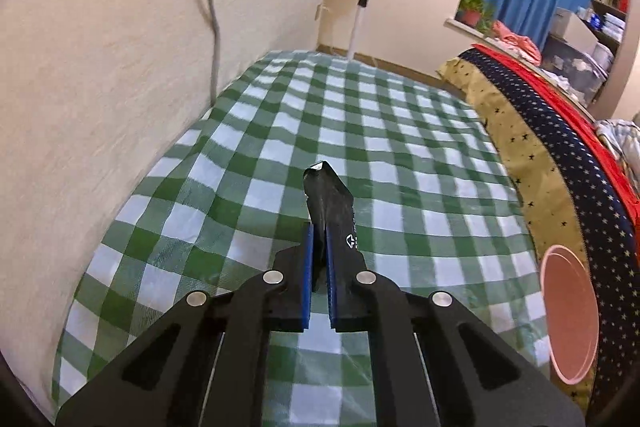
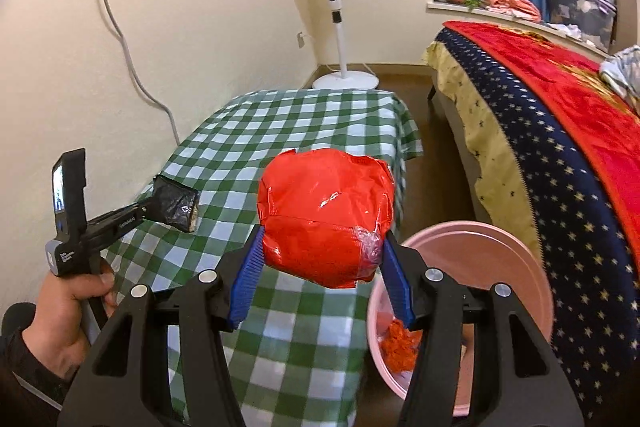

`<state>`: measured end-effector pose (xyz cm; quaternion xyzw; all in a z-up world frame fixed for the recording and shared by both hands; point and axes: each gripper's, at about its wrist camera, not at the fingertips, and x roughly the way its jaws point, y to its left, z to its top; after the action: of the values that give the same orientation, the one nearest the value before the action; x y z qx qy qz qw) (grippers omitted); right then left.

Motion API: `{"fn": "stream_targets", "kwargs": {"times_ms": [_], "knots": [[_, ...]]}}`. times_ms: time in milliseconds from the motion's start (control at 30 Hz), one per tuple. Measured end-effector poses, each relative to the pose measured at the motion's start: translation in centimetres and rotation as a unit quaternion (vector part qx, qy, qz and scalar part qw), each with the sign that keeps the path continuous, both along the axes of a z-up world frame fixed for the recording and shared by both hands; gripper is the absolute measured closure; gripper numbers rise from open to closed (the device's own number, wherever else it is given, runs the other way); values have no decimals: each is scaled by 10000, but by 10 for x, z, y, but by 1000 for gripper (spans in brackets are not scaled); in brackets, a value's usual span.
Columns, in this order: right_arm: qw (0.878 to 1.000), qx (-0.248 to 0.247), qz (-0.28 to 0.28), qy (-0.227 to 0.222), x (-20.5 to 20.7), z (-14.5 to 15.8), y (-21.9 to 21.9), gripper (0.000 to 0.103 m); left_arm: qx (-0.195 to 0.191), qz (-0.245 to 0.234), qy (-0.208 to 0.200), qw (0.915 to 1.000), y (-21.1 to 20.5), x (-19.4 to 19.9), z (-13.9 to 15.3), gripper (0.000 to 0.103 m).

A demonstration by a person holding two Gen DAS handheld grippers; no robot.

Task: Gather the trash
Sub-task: 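Lift and carry the black wallet and red bag over the pink bin with both grippers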

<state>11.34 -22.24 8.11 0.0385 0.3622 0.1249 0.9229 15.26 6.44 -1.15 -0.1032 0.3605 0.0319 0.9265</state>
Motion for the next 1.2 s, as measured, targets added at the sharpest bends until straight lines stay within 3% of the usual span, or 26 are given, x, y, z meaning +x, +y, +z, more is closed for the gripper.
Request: {"fn": "stream_targets", "kwargs": {"times_ms": [633, 1200], "knots": [[9922, -148, -1161, -438, -55, 7, -71, 48, 128, -714, -493, 9961, -62, -32, 41, 97], [9822, -119, -1817, -457, -64, 0, -107, 48, 51, -1374, -677, 9882, -128, -36, 48, 97]]}}
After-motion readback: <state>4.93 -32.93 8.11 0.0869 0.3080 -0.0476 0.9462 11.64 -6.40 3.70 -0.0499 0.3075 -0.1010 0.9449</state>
